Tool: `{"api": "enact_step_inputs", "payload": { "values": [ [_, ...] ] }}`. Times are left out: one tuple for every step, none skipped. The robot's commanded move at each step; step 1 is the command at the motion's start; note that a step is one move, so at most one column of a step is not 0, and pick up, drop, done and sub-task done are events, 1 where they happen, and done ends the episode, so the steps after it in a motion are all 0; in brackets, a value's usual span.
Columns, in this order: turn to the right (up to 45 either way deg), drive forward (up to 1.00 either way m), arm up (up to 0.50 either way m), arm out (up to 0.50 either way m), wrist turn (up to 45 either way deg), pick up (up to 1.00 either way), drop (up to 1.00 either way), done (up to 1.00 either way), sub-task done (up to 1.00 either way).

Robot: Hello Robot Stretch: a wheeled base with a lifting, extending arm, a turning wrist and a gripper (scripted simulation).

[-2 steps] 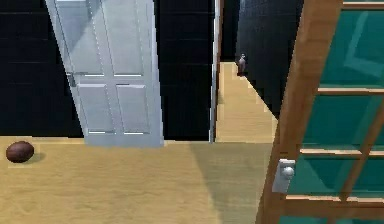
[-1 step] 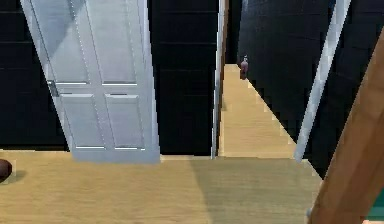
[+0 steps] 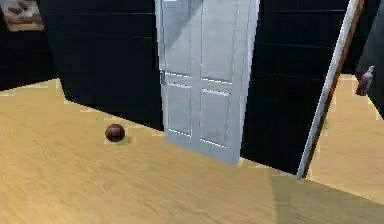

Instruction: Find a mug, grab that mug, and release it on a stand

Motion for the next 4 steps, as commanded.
{"api": "enact_step_inputs", "payload": {
  "values": [
    [0.0,0.50,0.00,0.00,0.0,0.00,0.00,0.00,0.00],
    [-45.0,0.00,0.00,0.00,0.0,0.00,0.00,0.00,0.00],
    [-12.0,0.00,0.00,0.00,0.0,0.00,0.00,0.00,0.00],
    [0.0,1.00,0.00,0.00,0.0,0.00,0.00,0.00,0.00]
  ]
}}
